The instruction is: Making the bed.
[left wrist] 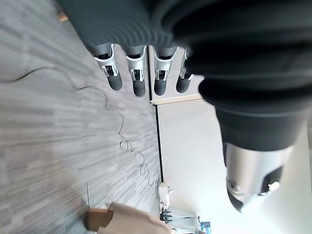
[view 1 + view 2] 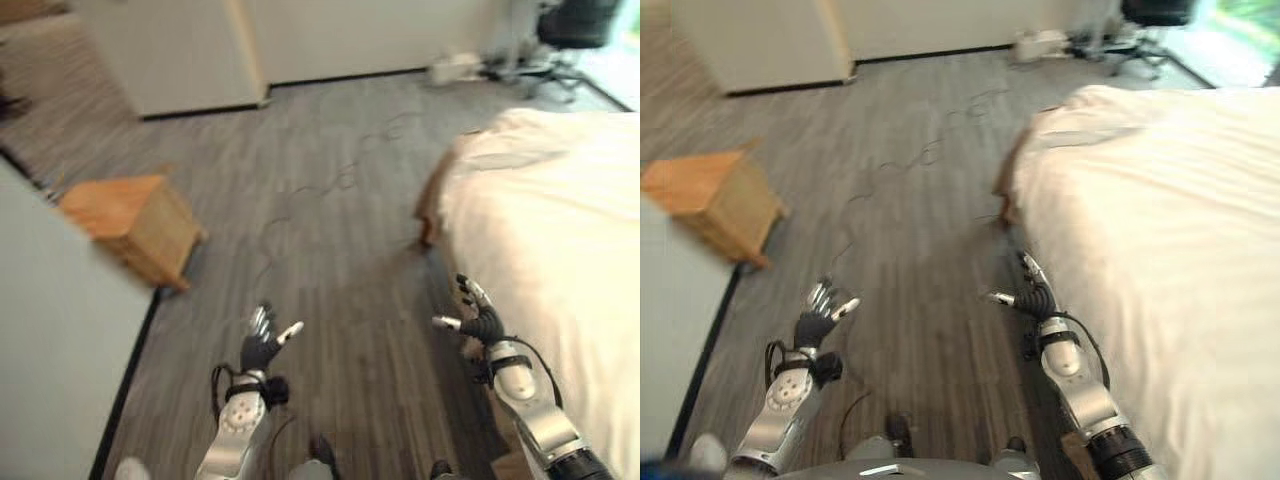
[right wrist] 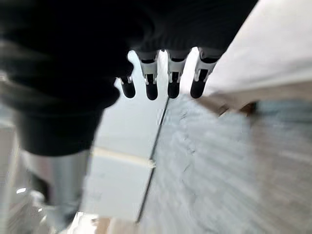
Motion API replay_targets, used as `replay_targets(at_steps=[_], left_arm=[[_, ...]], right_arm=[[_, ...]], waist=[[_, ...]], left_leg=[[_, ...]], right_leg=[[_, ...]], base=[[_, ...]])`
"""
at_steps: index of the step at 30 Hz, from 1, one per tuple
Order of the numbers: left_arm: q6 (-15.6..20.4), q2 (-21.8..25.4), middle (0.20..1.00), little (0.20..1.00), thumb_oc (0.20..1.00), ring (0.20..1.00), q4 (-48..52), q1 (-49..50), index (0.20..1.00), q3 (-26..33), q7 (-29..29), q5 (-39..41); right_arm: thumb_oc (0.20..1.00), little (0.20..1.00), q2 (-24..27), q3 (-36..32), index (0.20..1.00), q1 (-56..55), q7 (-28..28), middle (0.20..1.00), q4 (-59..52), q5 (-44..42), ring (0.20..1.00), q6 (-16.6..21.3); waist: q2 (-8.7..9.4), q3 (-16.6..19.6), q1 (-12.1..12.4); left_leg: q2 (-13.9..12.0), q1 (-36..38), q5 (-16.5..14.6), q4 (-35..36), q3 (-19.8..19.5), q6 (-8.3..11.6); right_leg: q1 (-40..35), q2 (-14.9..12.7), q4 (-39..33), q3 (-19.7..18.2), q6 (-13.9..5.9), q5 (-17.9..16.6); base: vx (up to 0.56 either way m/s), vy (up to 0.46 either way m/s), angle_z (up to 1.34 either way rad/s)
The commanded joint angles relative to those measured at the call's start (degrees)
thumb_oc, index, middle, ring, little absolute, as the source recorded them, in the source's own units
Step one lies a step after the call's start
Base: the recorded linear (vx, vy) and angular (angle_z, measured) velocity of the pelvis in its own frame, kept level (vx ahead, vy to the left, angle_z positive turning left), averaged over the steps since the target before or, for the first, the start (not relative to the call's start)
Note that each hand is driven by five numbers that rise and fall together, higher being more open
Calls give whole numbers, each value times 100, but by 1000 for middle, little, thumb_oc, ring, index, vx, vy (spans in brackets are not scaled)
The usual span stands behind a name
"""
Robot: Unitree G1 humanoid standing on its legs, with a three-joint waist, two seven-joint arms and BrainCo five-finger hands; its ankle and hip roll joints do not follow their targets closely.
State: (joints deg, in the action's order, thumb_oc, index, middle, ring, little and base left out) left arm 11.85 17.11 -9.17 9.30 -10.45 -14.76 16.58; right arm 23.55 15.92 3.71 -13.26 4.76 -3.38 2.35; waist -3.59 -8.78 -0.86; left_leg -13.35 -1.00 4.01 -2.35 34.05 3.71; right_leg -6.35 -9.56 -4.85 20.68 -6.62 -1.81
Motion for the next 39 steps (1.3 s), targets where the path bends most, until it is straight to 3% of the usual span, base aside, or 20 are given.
replay_targets(at_steps=[1,3,5,6,7,8,11,12,16,20,23,24,25,28,29,30,33,35,37,39], left_arm=[[-199,510,1000,1000,1000,1000,879,-248,1000,538,336,-257],[-586,535,1000,1000,1000,1000,1181,-492,1000,514,619,-439],[-440,684,1000,1000,1000,1000,1067,-747,1000,582,612,-732],[-819,716,1000,1000,1000,1000,893,-834,1000,641,387,-1054],[-1006,564,1000,1000,1000,1000,1021,-880,1000,513,506,-412],[-1161,605,1000,1000,1000,1000,1232,-900,1000,421,598,-605],[-1185,609,1000,1000,1000,1000,1222,-957,1000,328,721,-627],[-1157,665,1000,1000,1000,1000,1317,-993,1000,281,892,-683],[-969,753,1000,1000,1000,1000,1351,-1046,1000,296,1000,-922],[-740,760,1000,1000,1000,1000,1290,-1234,1000,336,856,-1144],[-599,742,1000,1000,1000,1000,1262,-1076,1000,313,835,-1329],[-550,678,1000,1000,1000,1000,1265,-973,1000,338,846,-1174],[-549,676,1000,1000,1000,1000,1265,-975,1000,341,847,-1173],[-463,706,1000,1000,1000,1000,1311,-778,1000,431,781,-887],[-463,708,1000,1000,1000,1000,1311,-777,1000,433,781,-887],[-485,595,1000,1000,1000,1000,1311,-656,1000,416,642,-892],[-486,559,1000,1000,1000,1000,1327,-593,1000,439,617,-938],[-476,470,1000,1000,1000,1000,1424,-407,1000,432,659,-1011],[-471,438,1000,1000,1000,1000,1399,-334,1000,446,640,-1106],[-476,438,1000,1000,1000,1000,1414,-323,1000,457,644,-1153]], right_arm=[[1000,1000,-389,-249,1000,308,206,1000,-555,259,1000,65],[1000,1000,-385,-373,1000,285,249,1000,-378,343,1000,77],[1000,1000,-534,-393,1000,265,391,1000,-361,308,1000,138],[1000,1000,-618,-358,1000,308,401,1000,-435,341,1000,67],[1000,1000,-633,-344,1000,332,398,1000,-467,371,1000,-17],[1000,1000,-635,-371,1000,335,326,1000,-501,418,1000,-39],[1000,1000,-607,-422,1000,255,305,1000,-547,468,1000,-15],[1000,1000,-571,-451,1000,162,319,1000,-628,491,1000,32],[1000,1000,-569,-419,1000,152,302,1000,-595,623,1000,109],[1000,1000,-578,-334,1000,223,241,1000,-575,826,1000,185],[1000,1000,-478,-323,1000,237,251,1000,-501,902,1000,213],[1000,1000,-376,-324,1000,204,269,1000,-608,919,1000,242],[1000,1000,-373,-324,1000,207,269,1000,-610,917,1000,242],[1000,1000,-204,-201,1000,234,369,1000,-699,920,1000,286],[1000,1000,-206,-200,1000,234,370,1000,-700,920,1000,285],[1000,1000,-151,-77,1000,290,416,1000,-736,918,1000,257],[1000,1000,-139,-56,1000,316,412,1000,-724,933,1000,248],[1000,1000,-142,40,1000,320,446,1000,-704,999,1000,276],[1000,1000,-147,150,1000,355,455,1000,-642,1075,1000,297],[1000,1000,-132,148,1000,337,461,1000,-633,1094,1000,310]], waist=[[507,-323,-183],[529,-229,-154],[577,-220,-248],[527,-293,-310],[435,-390,-359],[365,-465,-400],[351,-485,-499],[404,-461,-589],[489,-391,-740],[554,-381,-829],[623,-332,-820],[533,-405,-760],[531,-392,-786],[596,-554,-609],[603,-543,-621],[727,-680,-440],[754,-682,-352],[622,-614,-197],[395,-554,30],[401,-574,93]], left_leg=[[264,-48,-86,-86,-276,72],[407,143,-212,157,-290,-107],[620,411,-301,444,-374,-296],[625,532,-295,587,-418,-345],[546,561,-276,617,-505,-377],[563,590,-343,672,-770,-419],[645,630,-391,707,-991,-385],[707,696,-505,734,-1104,-295],[690,935,-713,735,-1195,-61],[524,1388,-978,735,-1114,221],[542,1730,-1216,463,-1125,328],[240,1533,-939,-520,-1126,532],[214,1469,-928,-573,-1157,549],[-435,644,260,-3000,-1644,806],[-425,627,267,-2998,-1654,802],[-320,-102,-78,-3594,-1674,649],[-227,-378,-182,-3375,-1570,558],[18,-587,-301,-1772,-1223,340],[99,-924,331,-308,-1048,350],[153,-903,488,56,-955,345]], right_leg=[[-326,-281,395,-139,-333,494],[-194,-344,1111,4,-445,572],[177,-555,2172,-80,-760,159],[524,-622,2769,-215,-838,-181],[841,-601,3370,-380,-838,-279],[1226,-410,3700,-777,-828,-44],[1422,-167,3294,-989,-673,240],[1502,-227,2521,-987,-529,367],[1597,-572,1023,-635,-545,-82],[1827,-1002,485,-146,-665,-513],[1437,-960,355,-61,-585,-632],[1119,-765,328,-54,-417,-511],[1131,-754,310,-24,-387,-529],[481,-275,111,-46,181,-85],[490,-284,111,-37,180,-87],[148,-170,19,-344,253,205],[89,-163,-3,-438,228,254],[-126,-17,-15,-656,70,476],[-575,287,-15,-769,17,833],[-744,307,-15,-755,18,930]], base=[[181,132,-5],[237,123,27],[259,108,58],[187,101,72],[241,124,94],[254,113,77],[212,-23,79],[406,-197,83],[296,-159,54],[443,-276,38],[493,-343,-12],[196,-176,-33],[298,-277,-30],[356,-315,-40],[626,-310,-91],[481,-103,-70],[281,-11,-77],[464,128,-79],[559,119,-47],[404,28,-31]])
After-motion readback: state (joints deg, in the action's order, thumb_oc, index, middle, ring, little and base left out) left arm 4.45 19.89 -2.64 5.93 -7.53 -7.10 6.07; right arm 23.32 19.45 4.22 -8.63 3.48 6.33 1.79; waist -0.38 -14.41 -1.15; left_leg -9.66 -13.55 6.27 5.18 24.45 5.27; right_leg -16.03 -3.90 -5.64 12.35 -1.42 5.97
